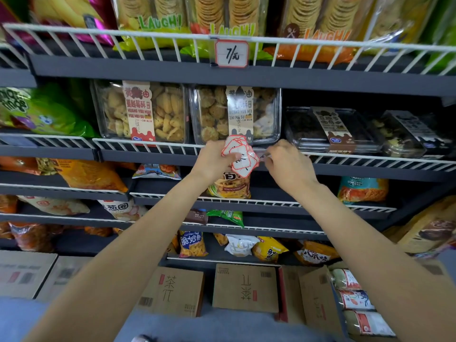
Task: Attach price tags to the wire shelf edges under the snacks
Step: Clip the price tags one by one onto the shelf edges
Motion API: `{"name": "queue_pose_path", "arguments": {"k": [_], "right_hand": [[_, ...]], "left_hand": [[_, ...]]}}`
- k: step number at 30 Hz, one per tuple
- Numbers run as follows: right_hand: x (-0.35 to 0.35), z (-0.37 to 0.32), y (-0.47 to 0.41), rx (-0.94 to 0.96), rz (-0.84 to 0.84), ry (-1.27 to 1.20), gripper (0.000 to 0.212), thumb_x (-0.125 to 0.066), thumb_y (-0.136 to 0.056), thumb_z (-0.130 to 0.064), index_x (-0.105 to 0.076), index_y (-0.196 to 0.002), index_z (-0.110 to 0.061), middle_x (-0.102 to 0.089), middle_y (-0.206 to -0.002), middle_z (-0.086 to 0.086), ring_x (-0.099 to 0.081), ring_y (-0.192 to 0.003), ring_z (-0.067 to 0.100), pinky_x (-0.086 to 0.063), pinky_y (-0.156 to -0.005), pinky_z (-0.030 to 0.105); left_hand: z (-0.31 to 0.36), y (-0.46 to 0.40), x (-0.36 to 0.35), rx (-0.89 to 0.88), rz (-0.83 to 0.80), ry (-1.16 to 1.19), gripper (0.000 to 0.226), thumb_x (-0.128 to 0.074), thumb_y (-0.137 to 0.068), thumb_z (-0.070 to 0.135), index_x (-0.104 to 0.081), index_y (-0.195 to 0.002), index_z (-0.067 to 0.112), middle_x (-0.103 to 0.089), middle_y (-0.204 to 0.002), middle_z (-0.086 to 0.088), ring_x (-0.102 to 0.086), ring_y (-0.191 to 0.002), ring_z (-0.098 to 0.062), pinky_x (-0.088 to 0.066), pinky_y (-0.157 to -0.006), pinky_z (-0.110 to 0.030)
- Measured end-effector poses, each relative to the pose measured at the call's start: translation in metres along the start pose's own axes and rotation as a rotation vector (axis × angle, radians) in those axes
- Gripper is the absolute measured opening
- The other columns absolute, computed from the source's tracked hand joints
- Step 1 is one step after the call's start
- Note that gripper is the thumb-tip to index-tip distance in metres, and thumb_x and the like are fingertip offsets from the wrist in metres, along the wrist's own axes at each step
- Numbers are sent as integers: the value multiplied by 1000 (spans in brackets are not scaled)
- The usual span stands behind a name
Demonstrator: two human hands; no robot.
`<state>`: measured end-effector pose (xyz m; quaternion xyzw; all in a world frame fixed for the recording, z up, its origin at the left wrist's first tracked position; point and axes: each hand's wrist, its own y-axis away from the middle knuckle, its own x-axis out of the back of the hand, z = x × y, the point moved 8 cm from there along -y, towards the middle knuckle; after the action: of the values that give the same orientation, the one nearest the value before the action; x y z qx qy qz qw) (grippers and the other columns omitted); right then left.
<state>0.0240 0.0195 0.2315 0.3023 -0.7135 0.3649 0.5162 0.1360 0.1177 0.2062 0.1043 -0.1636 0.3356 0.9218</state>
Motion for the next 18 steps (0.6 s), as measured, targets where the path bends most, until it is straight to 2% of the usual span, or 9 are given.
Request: {"name": "queue_pose_path", "arguments": {"k": [2, 3, 5, 7, 9, 11, 13, 16, 18], "right_hand": [[5, -8, 0, -111, -46, -477, 26, -46, -97, -27, -63, -81, -15, -61, -82, 1, -60, -75, 21, -40, -58, 28], [7, -17, 0, -152, -74, -701, 25, -48, -96, -30, -63, -80, -19, -62, -76, -3, -60, -67, 16, -41, -54, 25], [13, -39, -1, -150, -101, -904, 15, -59, -91, -30, -66, -82, -20, -66, -76, -4, -61, -59, 7, -41, -48, 18], [20, -64, -3, -101, -90, -972, 8, -70, -83, -23, -65, -77, -21, -65, -74, -5, -60, -61, 3, -41, -49, 15], [25, -92, -5, -53, -80, -993, 13, -74, -79, -17, -62, -73, -22, -64, -74, -6, -59, -66, 7, -43, -53, 18], [28, -122, -5, -6, -88, -1010, 10, -73, -79, -13, -64, -76, -15, -64, -72, -5, -59, -63, 5, -46, -51, 18], [29, -153, -2, 21, -95, -1036, 8, -71, -80, -9, -64, -79, -9, -64, -70, -3, -60, -57, 1, -49, -49, 17], [24, -198, 6, 34, -122, -1062, 8, -70, -81, -7, -63, -81, -12, -66, -72, 0, -65, -59, 11, -55, -51, 28], [21, -231, 11, 67, -124, -1042, 12, -72, -79, -9, -63, -81, -17, -68, -75, 3, -65, -64, 18, -57, -55, 32]], "left_hand": [[3, 12, 16, 4, 55, 140, 19, -56, -91, 3, -62, -109, 1, -66, -107, -14, -65, -99, -25, -58, -73, -27], [6, 18, 26, -13, 78, 182, 18, -56, -91, 2, -62, -108, 3, -67, -105, -14, -66, -98, -25, -58, -72, -27], [12, 32, 44, -48, 105, 244, 18, -55, -91, 1, -62, -107, 6, -67, -104, -13, -66, -96, -25, -59, -74, -30], [17, 48, 64, -64, 132, 298, 18, -55, -92, 1, -62, -106, 10, -68, -102, -11, -68, -92, -23, -59, -72, -29], [17, 64, 87, -76, 170, 331, 16, -55, -92, 1, -62, -101, 11, -68, -97, -8, -68, -85, -19, -58, -65, -24], [13, 81, 111, -70, 209, 380, 16, -54, -92, 1, -63, -99, 12, -69, -93, -7, -68, -81, -15, -58, -68, -25], [5, 99, 133, -46, 235, 436, 17, -54, -92, 1, -62, -106, 6, -69, -95, -9, -68, -82, -17, -59, -73, -29], [-9, 124, 167, -14, 284, 490, 21, -54, -92, 1, -61, -112, 1, -68, -98, -12, -67, -86, -23, -59, -76, -35], [-19, 139, 193, -9, 329, 489, 14, -55, -92, 3, -63, -103, 7, -67, -91, -8, -66, -79, -17, -59, -72, -31]]}}
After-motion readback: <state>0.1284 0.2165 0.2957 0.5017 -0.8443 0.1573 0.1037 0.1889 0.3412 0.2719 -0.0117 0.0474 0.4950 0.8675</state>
